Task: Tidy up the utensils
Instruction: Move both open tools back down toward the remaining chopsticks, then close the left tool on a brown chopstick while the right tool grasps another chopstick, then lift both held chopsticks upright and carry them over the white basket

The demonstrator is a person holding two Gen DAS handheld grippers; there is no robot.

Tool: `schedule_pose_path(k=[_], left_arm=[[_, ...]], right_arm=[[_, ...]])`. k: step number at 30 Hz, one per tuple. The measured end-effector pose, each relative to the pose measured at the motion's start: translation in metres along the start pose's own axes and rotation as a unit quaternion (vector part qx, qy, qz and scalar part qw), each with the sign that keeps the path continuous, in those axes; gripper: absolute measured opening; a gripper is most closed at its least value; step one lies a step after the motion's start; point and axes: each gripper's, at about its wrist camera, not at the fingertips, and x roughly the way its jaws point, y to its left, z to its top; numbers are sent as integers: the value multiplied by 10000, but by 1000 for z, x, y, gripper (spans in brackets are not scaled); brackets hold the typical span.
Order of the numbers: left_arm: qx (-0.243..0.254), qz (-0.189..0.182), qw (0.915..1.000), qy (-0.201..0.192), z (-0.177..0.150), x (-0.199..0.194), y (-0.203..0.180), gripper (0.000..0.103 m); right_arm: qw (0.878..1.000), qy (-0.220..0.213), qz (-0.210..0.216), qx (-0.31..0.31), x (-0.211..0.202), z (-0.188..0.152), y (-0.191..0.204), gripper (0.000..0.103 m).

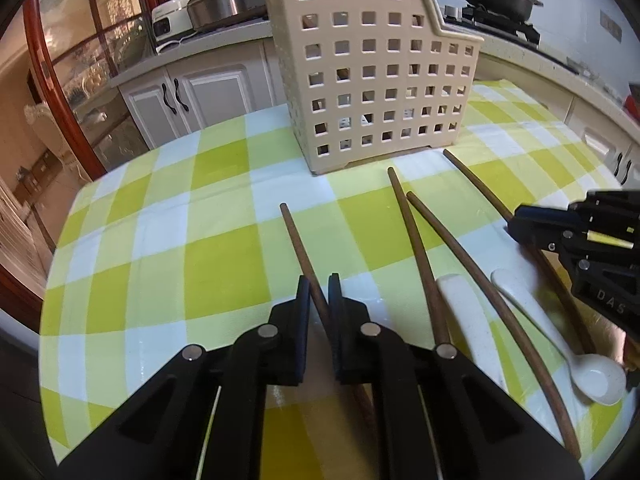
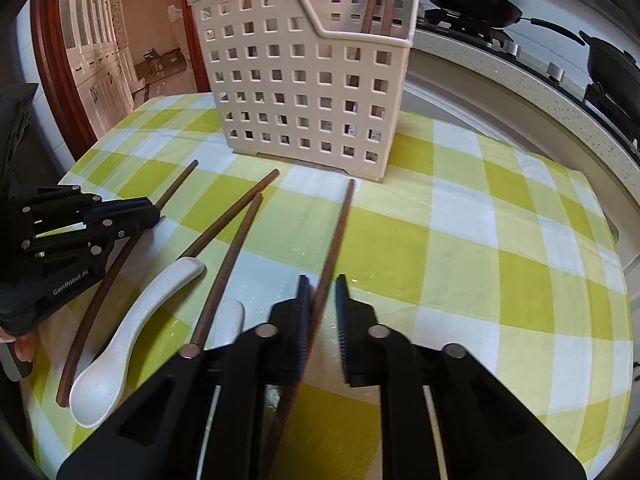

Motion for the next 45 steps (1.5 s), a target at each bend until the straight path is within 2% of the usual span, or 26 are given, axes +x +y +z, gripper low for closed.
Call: schedule_pose_path(k=[5,12,19,30,45], left_arm=[[-140,-317,9994,-26,-1,-2,5,8],[-195,-419,9988,-141,1,-8,7,7],[-377,-445,9976,-379,3,-28,15,7],[-538,-384,9918,-1093,12,-91,24,7],[-495,-378,9835,-1699,19,-157,20,6]], right_arm=[[10000,-23,16,36,-1,-1,-2,7],[9998,-131,-29,168,-9,0,-10,7],[9984,-402,181,343,-33,5,-16,7],[9945,-880,237,514,-83,11,-23,7],[9899,-1361,77,393,-142,11,-14,6]])
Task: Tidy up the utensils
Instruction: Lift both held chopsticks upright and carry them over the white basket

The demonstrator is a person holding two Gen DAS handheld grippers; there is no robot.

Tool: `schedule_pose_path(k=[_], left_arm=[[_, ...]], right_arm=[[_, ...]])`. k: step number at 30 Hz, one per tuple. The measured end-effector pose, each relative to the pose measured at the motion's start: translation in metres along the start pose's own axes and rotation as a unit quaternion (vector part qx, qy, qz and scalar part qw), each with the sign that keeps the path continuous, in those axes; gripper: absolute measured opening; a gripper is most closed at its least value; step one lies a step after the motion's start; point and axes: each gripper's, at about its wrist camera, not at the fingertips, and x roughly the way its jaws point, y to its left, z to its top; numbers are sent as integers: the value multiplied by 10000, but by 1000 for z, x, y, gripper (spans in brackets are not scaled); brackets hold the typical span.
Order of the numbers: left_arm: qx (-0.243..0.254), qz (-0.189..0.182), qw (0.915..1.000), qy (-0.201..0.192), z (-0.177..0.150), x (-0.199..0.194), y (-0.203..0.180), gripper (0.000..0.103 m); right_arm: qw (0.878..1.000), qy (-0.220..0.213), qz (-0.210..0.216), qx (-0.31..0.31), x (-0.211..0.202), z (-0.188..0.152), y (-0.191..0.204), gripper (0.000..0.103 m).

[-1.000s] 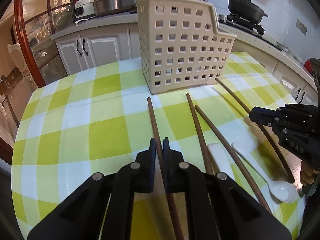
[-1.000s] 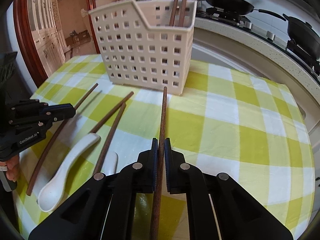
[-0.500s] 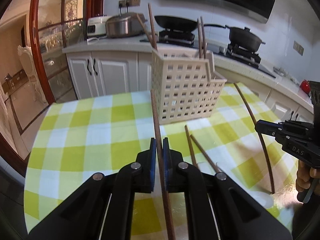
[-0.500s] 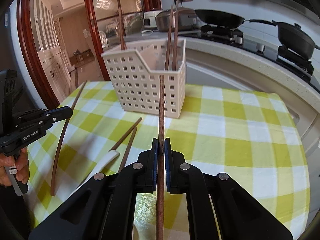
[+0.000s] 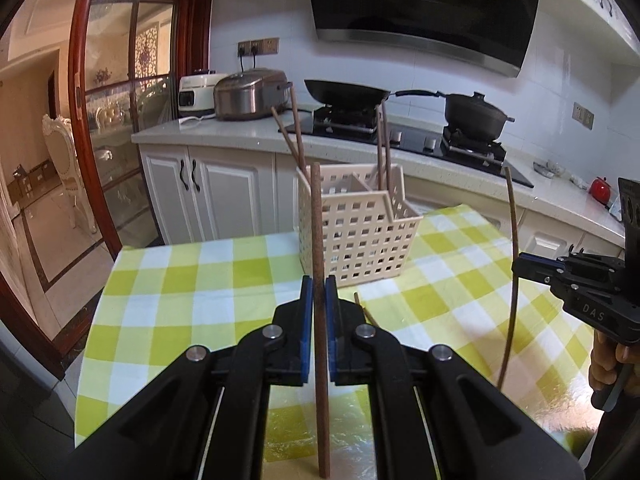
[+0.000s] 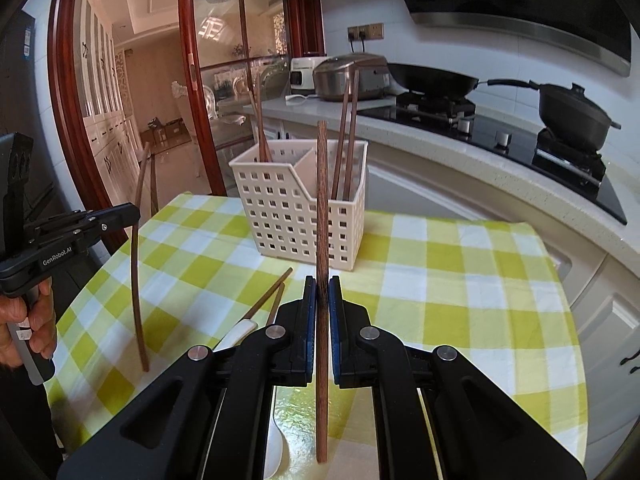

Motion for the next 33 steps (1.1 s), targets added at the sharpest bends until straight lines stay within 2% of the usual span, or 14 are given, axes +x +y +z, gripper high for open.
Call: schedule_pose_path(k=[11,21,33], left_arm=[[98,-87,9998,-160,7,-19,-14,6],[108,-212,9996,-129,12,-16,-16,6],[244,-390,9986,-246,56,-20,-19,6]], right_arm=[[9999,-137,-30,3,-16,4,-2,6],[9999,-116,-21,22,-16,5,-3,6],[9998,-194,-23,-33,-18,37,-3,6]])
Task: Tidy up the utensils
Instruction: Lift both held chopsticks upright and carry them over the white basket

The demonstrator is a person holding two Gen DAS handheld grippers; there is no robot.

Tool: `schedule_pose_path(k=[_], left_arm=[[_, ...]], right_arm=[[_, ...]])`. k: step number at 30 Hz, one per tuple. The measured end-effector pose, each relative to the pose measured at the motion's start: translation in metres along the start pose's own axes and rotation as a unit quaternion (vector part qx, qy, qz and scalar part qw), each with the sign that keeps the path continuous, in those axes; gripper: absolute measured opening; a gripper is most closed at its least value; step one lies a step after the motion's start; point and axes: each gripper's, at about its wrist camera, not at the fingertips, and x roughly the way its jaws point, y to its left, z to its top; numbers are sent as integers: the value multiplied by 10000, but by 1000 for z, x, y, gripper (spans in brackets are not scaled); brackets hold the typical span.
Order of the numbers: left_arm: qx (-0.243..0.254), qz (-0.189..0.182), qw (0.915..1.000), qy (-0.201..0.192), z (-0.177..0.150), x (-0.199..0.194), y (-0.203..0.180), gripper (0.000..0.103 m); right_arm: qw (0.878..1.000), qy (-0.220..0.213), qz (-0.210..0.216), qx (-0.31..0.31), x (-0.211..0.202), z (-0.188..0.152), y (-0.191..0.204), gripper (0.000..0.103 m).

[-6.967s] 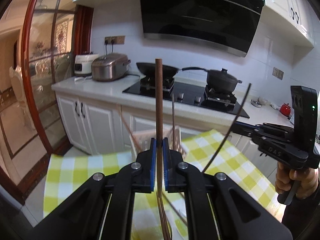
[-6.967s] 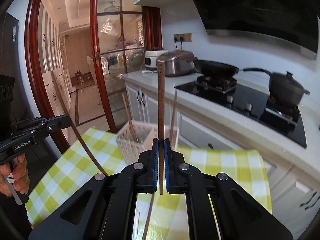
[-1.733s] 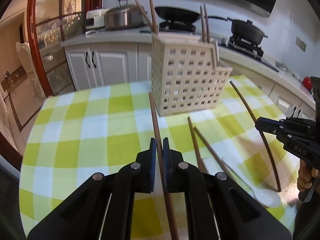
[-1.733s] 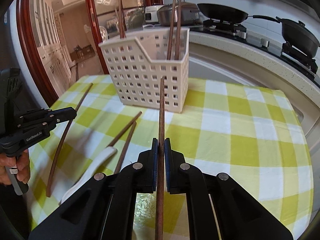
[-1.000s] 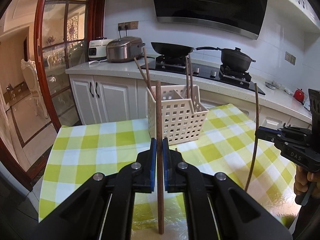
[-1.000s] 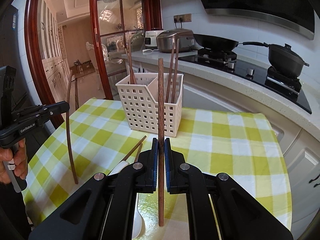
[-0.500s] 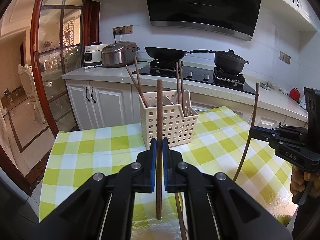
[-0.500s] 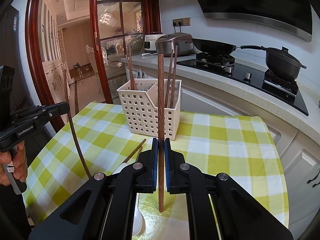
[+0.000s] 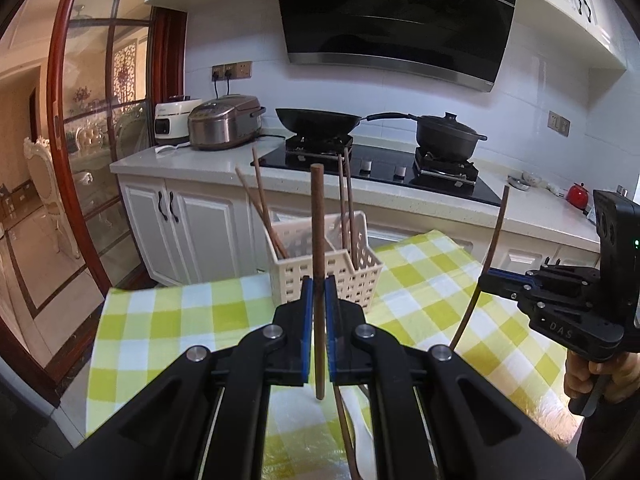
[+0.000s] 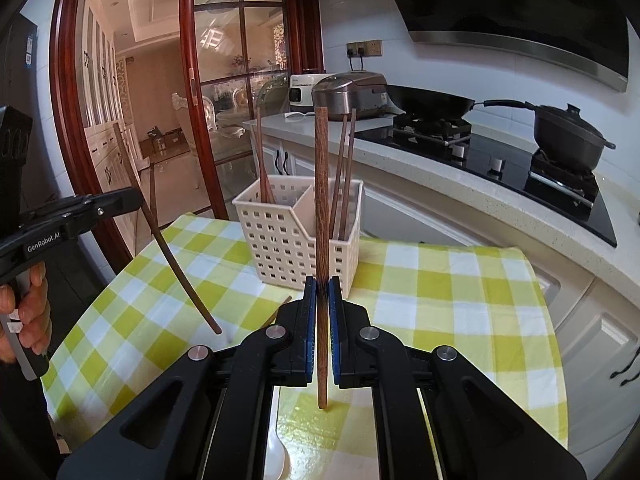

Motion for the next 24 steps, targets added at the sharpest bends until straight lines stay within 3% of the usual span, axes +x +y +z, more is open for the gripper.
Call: schedule_pose_path(k=[15,24], left_arm=[[341,-129,9985,-407,105,-3,-10,6],[437,-97,9972,-598,154,17,-14,6]], right_arm=[[9985,-513,-19,-185,-3,113,-1,6],[9981,-609,34,-121,29,150,-6,6]])
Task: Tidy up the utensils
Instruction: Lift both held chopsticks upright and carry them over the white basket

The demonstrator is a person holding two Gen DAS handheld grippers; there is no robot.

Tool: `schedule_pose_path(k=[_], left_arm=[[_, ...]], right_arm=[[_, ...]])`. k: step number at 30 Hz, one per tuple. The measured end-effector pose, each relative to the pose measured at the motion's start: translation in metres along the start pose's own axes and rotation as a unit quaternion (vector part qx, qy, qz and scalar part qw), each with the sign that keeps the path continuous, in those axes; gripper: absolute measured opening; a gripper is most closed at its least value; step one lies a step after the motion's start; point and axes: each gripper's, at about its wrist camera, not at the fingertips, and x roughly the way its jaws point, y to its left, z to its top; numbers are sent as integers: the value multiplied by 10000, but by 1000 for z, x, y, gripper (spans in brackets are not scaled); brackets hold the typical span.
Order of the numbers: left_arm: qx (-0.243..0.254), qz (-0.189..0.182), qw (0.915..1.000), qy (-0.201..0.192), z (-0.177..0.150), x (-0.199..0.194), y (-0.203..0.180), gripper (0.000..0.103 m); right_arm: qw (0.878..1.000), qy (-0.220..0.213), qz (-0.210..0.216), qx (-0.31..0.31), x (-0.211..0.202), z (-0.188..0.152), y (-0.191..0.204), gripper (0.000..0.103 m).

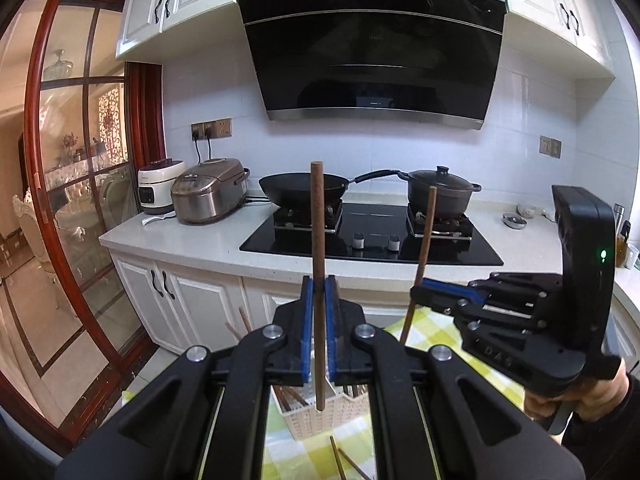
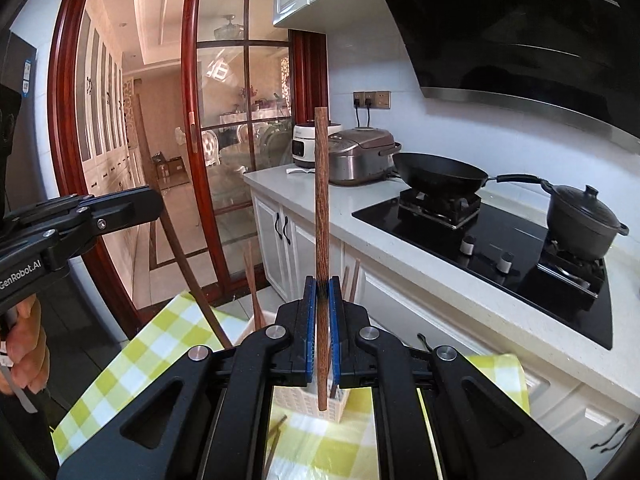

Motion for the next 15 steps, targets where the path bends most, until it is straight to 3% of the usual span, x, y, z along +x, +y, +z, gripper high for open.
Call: schedule_pose_path(k=[7,15], left_arm=[[-58,80,9999,104,1,31,9,6],[-330,234,9982,442,-27,67,30,6]], right_arm=[[10000,7,-16,43,27,4,0,6],[9999,101,48,103,57,-10,0,6]])
